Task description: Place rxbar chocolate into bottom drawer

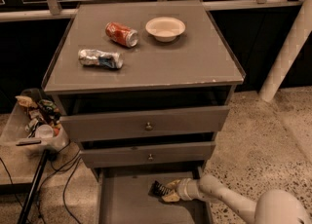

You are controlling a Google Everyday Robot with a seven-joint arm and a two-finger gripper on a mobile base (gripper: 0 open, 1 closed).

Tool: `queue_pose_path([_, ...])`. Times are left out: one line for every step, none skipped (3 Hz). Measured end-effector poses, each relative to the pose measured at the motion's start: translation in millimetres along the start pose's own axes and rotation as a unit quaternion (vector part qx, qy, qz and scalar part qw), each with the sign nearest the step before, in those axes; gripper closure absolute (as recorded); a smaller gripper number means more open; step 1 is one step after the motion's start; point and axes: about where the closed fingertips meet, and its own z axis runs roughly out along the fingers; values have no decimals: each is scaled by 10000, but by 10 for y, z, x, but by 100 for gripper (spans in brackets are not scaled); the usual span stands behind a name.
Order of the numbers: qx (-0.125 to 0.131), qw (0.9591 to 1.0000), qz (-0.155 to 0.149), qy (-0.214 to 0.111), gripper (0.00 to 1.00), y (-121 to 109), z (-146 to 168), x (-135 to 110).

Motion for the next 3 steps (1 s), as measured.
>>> queue_pose_path([0,10000,0,0,35,0,0,0])
queue_pose_path([-1,10000,0,0,11,1,1,0])
queue_pose_path([-1,10000,0,0,0,1,1,0])
